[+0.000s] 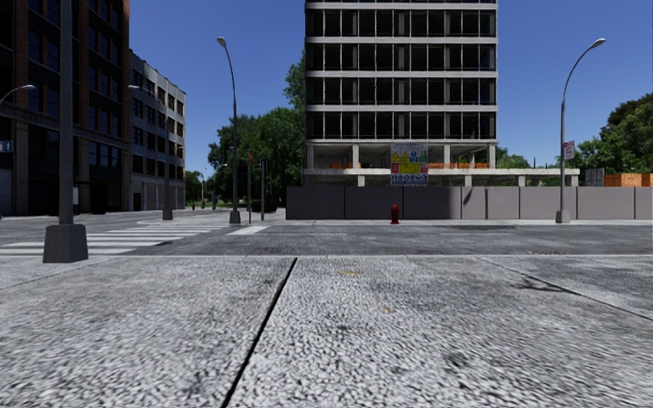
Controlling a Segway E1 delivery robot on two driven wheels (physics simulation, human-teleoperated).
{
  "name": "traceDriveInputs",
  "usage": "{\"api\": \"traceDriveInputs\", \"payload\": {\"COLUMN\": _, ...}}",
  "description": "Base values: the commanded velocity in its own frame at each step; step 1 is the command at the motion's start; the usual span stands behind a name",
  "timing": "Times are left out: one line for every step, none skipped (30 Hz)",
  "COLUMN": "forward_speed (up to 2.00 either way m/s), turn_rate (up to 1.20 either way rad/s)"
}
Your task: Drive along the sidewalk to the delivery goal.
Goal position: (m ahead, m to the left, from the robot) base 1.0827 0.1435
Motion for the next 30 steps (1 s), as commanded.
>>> {"api": "traceDriveInputs", "payload": {"forward_speed": 1.04, "turn_rate": 0.00}}
{"api": "traceDriveInputs", "payload": {"forward_speed": 1.04, "turn_rate": 0.00}}
{"api": "traceDriveInputs", "payload": {"forward_speed": 1.04, "turn_rate": 0.00}}
{"api": "traceDriveInputs", "payload": {"forward_speed": 1.04, "turn_rate": 0.00}}
{"api": "traceDriveInputs", "payload": {"forward_speed": 1.04, "turn_rate": 0.00}}
{"api": "traceDriveInputs", "payload": {"forward_speed": 1.04, "turn_rate": 0.00}}
{"api": "traceDriveInputs", "payload": {"forward_speed": 1.04, "turn_rate": 0.00}}
{"api": "traceDriveInputs", "payload": {"forward_speed": 1.04, "turn_rate": 0.00}}
{"api": "traceDriveInputs", "payload": {"forward_speed": 1.04, "turn_rate": 0.00}}
{"api": "traceDriveInputs", "payload": {"forward_speed": 1.04, "turn_rate": 0.00}}
{"api": "traceDriveInputs", "payload": {"forward_speed": 1.04, "turn_rate": 0.00}}
{"api": "traceDriveInputs", "payload": {"forward_speed": 1.04, "turn_rate": 0.00}}
{"api": "traceDriveInputs", "payload": {"forward_speed": 1.04, "turn_rate": 0.00}}
{"api": "traceDriveInputs", "payload": {"forward_speed": 1.03, "turn_rate": 0.00}}
{"api": "traceDriveInputs", "payload": {"forward_speed": 1.02, "turn_rate": 0.00}}
{"api": "traceDriveInputs", "payload": {"forward_speed": 1.02, "turn_rate": 0.00}}
{"api": "traceDriveInputs", "payload": {"forward_speed": 1.02, "turn_rate": 0.00}}
{"api": "traceDriveInputs", "payload": {"forward_speed": 1.02, "turn_rate": 0.00}}
{"api": "traceDriveInputs", "payload": {"forward_speed": 1.02, "turn_rate": 0.00}}
{"api": "traceDriveInputs", "payload": {"forward_speed": 1.02, "turn_rate": 0.00}}
{"api": "traceDriveInputs", "payload": {"forward_speed": 1.02, "turn_rate": 0.00}}
{"api": "traceDriveInputs", "payload": {"forward_speed": 1.02, "turn_rate": 0.00}}
{"api": "traceDriveInputs", "payload": {"forward_speed": 1.02, "turn_rate": 0.00}}
{"api": "traceDriveInputs", "payload": {"forward_speed": 1.02, "turn_rate": 0.00}}
{"api": "traceDriveInputs", "payload": {"forward_speed": 1.02, "turn_rate": 0.00}}
{"api": "traceDriveInputs", "payload": {"forward_speed": 1.00, "turn_rate": 0.00}}
{"api": "traceDriveInputs", "payload": {"forward_speed": 1.00, "turn_rate": 0.00}}
{"api": "traceDriveInputs", "payload": {"forward_speed": 0.88, "turn_rate": 0.00}}
{"api": "traceDriveInputs", "payload": {"forward_speed": 0.57, "turn_rate": 0.00}}
{"api": "traceDriveInputs", "payload": {"forward_speed": 0.00, "turn_rate": 0.00}}
